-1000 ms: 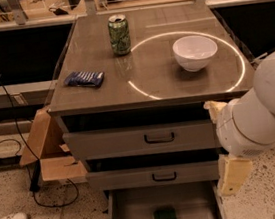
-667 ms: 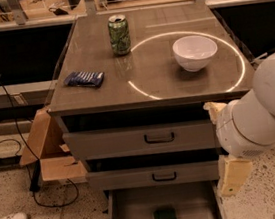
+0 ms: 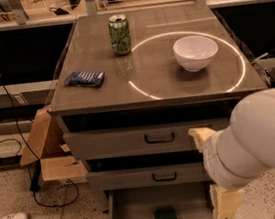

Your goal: Pick sponge from bottom drawer and place on counter

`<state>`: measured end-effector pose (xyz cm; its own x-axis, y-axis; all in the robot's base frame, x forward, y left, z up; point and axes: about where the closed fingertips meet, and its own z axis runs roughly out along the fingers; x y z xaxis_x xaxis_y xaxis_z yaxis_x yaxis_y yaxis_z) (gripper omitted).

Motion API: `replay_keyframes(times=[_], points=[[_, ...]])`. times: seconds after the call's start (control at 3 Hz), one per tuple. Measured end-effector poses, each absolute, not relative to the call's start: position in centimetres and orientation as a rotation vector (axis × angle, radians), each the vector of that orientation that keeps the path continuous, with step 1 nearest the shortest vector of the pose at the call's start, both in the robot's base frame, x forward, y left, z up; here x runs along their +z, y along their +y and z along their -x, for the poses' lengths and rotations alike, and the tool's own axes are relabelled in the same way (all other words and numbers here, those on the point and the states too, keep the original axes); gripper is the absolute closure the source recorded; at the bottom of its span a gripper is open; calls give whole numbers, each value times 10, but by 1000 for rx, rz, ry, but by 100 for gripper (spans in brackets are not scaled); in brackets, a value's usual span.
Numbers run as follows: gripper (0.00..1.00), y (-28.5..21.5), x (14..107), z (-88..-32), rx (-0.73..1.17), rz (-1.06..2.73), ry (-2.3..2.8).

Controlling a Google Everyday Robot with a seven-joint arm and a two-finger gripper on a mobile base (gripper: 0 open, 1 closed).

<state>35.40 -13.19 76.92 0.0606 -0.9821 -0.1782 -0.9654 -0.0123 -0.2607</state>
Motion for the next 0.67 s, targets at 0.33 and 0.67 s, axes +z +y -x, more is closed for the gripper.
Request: replay_keyframes(times=[0.33, 0.67], points=[[0, -122, 742, -335, -69, 2109, 1931], [0, -119, 732, -328, -66, 2136, 1920]])
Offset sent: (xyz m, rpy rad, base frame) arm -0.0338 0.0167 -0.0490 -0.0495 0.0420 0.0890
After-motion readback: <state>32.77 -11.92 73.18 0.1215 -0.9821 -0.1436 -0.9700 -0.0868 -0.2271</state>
